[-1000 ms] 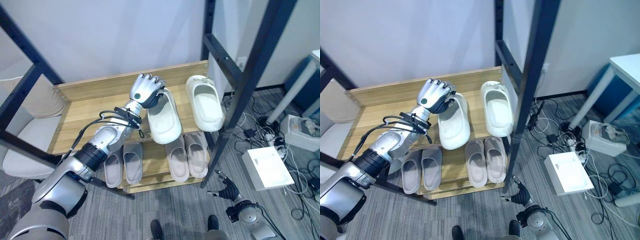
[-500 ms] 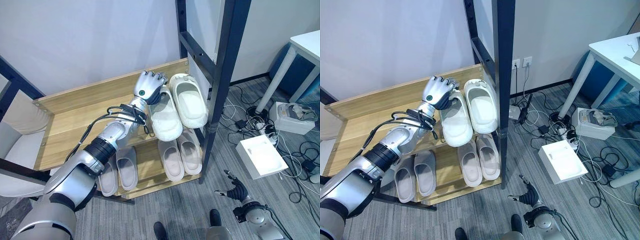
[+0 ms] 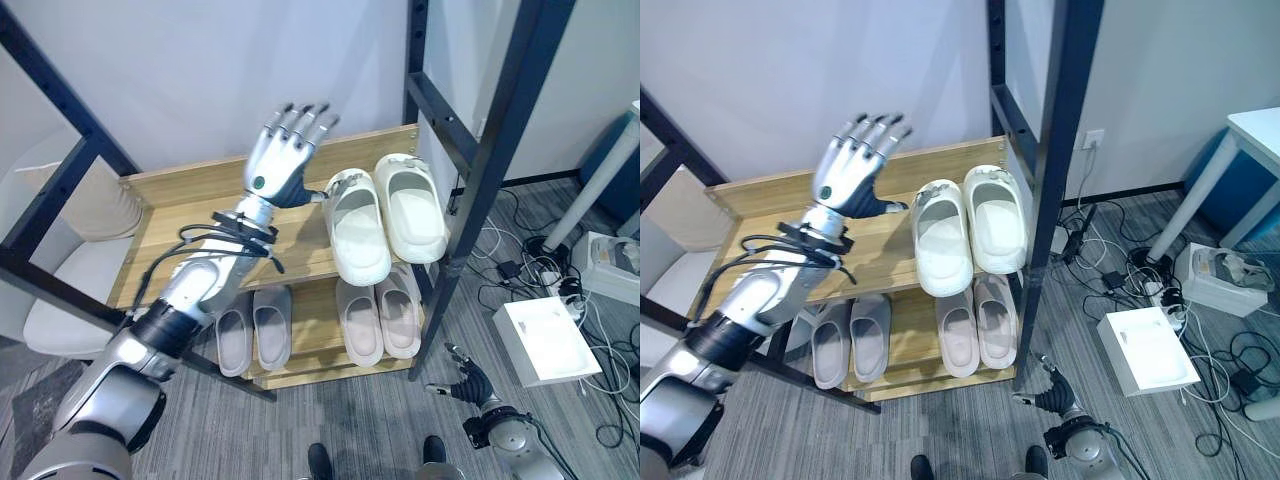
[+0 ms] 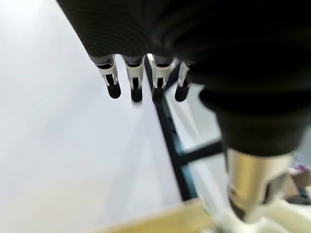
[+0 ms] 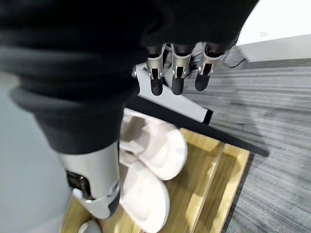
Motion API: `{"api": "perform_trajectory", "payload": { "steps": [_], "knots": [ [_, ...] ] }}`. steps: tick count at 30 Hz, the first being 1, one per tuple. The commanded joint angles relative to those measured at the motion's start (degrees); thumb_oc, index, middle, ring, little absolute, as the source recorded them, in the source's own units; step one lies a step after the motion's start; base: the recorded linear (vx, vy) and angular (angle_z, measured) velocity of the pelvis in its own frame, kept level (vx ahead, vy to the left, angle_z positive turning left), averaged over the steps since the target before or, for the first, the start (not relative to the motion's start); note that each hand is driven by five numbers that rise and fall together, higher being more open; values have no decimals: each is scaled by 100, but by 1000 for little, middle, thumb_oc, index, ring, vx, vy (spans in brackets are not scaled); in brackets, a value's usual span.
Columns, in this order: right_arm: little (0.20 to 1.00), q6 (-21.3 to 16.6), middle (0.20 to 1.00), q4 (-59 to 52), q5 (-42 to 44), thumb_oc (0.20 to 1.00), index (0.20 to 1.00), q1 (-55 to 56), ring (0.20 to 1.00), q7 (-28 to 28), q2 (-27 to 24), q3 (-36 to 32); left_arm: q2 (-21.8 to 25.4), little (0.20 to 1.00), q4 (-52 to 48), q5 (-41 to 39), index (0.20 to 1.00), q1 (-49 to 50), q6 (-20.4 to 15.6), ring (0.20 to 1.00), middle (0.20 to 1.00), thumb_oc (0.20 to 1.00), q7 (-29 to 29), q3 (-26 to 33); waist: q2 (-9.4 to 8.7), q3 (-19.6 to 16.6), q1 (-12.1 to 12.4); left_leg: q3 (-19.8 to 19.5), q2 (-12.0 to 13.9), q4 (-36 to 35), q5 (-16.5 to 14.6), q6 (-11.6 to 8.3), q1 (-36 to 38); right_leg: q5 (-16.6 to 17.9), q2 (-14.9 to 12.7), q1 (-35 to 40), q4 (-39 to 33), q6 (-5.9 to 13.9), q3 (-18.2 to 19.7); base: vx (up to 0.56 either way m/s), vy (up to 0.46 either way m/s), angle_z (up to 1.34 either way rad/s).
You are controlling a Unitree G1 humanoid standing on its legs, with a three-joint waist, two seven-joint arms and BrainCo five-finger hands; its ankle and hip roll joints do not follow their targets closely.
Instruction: Arrange the slippers neatly on the shoe rack.
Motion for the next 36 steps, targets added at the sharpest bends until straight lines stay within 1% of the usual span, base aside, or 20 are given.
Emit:
{"api": "perform_trajectory", "payload": {
  "steps": [1, 2, 3, 4, 5, 6, 7, 8, 9, 10, 11, 14, 18, 19, 20, 22, 30, 36],
  "knots": [
    [1000, -181, 1000, -385, 43, 1000, 1000, -200, 1000, 50, 262, -158, 373, 1000, -368, -65, 1000, 10, -281, 1000, 1000, 1000, 52, 628, -235, 80, 209, -122, 17, -12, -515, -160, 486, -348, 60, 172, 5, 169, -334, -32, 5, 11],
    [1000, -161, 1000, -321, 55, 1000, 1000, -198, 1000, 69, 330, -132, 236, 1000, -812, -387, 1000, 324, -526, 1000, 1000, 1000, 38, 793, -257, 96, 275, -153, 14, -12, -503, -158, 478, -341, 59, 174, 5, 159, -363, -19, 4, 5],
    [1000, -164, 1000, -313, 54, 1000, 1000, -196, 1000, 69, 324, -125, 240, 1000, -862, -404, 1000, 373, -533, 1000, 1000, 1000, 9, 833, -250, 89, 267, -155, 14, -12, -503, -158, 479, -341, 58, 175, 5, 159, -365, -11, 2, 6],
    [1000, -140, 1000, -301, 68, 1000, 1000, -194, 1000, 72, 361, -120, -2, 1000, -1229, -988, 1000, 627, -867, 1000, 1000, 1000, -114, 878, -265, 108, 303, -182, 16, -12, -528, -161, 499, -368, 65, 214, 5, 155, -382, -6, -6, 7],
    [1000, -125, 1000, -301, 62, 1000, 1000, -172, 1000, 74, 386, -135, -191, 1000, -1353, -1528, 1000, 944, -1043, 1000, 1000, 1000, -257, 939, -276, 127, 333, -195, 14, -12, -521, -157, 504, -366, 66, 232, 5, 146, -403, -20, -3, 16],
    [1000, -92, 1000, -304, 50, 1000, 1000, -135, 1000, 87, 404, -131, -480, 1000, -1412, -2433, 1000, 1297, -1229, 1000, 1000, 1000, -526, 972, -282, 128, 349, -212, 13, -12, -505, -152, 492, -357, 59, 234, 5, 137, -426, -36, 0, 19],
    [1000, -91, 1000, -309, 50, 1000, 1000, -129, 1000, 88, 396, -127, -479, 1000, -1434, -2457, 1000, 1316, -1227, 1000, 1000, 1000, -551, 993, -279, 118, 341, -214, 7, -12, -480, -145, 472, -336, 54, 216, 5, 133, -428, -33, 11, 22],
    [1000, -33, 1000, -238, 60, 1000, 1000, -90, 1000, 103, 456, -127, -826, 1000, -1480, -3610, 1000, 1712, -1327, 1000, 1000, 1000, -875, 943, -290, 117, 389, -245, 1, -12, -460, -140, 457, -336, 44, 235, 5, 119, -465, -25, 12, 14],
    [1000, -24, 1000, -242, 74, 1000, 1000, -86, 1000, 104, 465, -124, -964, 1000, -1457, -4105, 1000, 1808, -1338, 1000, 1000, 1000, -948, 847, -297, 124, 397, -257, -3, -12, -454, -134, 450, -332, 44, 240, 5, 115, -477, -12, 15, 11],
    [1000, -6, 1000, -250, 91, 1000, 1000, -80, 1000, 116, 449, -117, -1161, 1000, -1394, -4815, 1000, 1882, -1392, 1000, 1000, 1000, -1131, 683, -293, 139, 403, -276, -2, -12, -448, -129, 460, -336, 45, 264, 5, 108, -498, -12, 14, 11],
    [1000, 4, 1000, -229, 117, 1000, 1000, -94, 1000, 119, 454, -102, -1271, 1000, -1339, -5266, 1000, 1917, -1381, 1000, 1000, 1000, -1290, 505, -298, 143, 408, -289, -8, -12, -438, -127, 453, -333, 43, 265, 5, 105, -518, -12, 8, 21],
    [1000, 23, 1000, -227, 181, 1000, 1000, -106, 1000, 147, 413, -80, -1425, 1000, -1174, -6116, 1000, 1853, -1236, 1000, 1000, 1000, -1568, 182, -309, 159, 405, -327, -11, -12, -423, -128, 433, -347, 51, 280, 5, 101, -568, -13, 3, 12],
    [1000, 50, 1000, -285, 227, 1000, 1000, -116, 1000, 179, 338, -58, -1546, 1000, -890, -6804, 1000, 1683, -1010, 1000, 1000, 1000, -1783, -106, -305, 179, 366, -342, -8, -12, -414, -120, 429, -353, 54, 282, 5, 108, -587, 0, 3, 2],
    [1000, 50, 1000, -285, 227, 1000, 1000, -116, 1000, 179, 337, -58, -1546, 1000, -890, -6804, 1000, 1683, -1011, 1000, 1000, 1000, -1783, -106, -305, 179, 366, -342, -7, -12, -414, -120, 429, -353, 54, 282, 5, 108, -587, 0, 0, 0],
    [1000, 63, 1000, -240, 276, 1000, 1000, -100, 1000, 232, 319, -49, -1581, 1000, -730, -6827, 1000, 1576, -884, 1000, 1000, 1000, -1852, -213, -303, 180, 336, -335, -10, -12, -417, -114, 430, -359, 55, 276, 5, 107, -572, 0, 0, 0],
    [1000, 83, 1000, -273, 309, 1000, 1000, -85, 1000, 261, 295, -46, -1640, 1000, -597, -6878, 1000, 1492, -820, 1000, 1000, 1000, -1856, -282, -301, 182, 308, -329, -11, -12, -416, -108, 429, -359, 55, 270, 5, 107, -553, 0, 0, 0],
    [1000, 132, 1000, -294, 391, 1000, 1000, -9, 1000, 358, 234, -47, -1877, 1000, -50, -6876, 1000, 1291, -637, 1000, 1000, 1000, -1906, -537, -274, 196, 195, -280, -31, -12, -420, -88, 411, -340, 39, 217, 5, 126, -493, 5, 3, -2],
    [1000, 167, 1000, -323, 405, 1000, 1000, 0, 1000, 360, 175, -69, -2012, 1000, 67, -6980, 1000, 1178, -530, 1000, 1000, 1000, -1929, -655, -254, 208, 131, -244, -30, -12, -422, -88, 393, -338, 27, 172, 5, 131, -458, 2, 0, -1]
  ]
}}
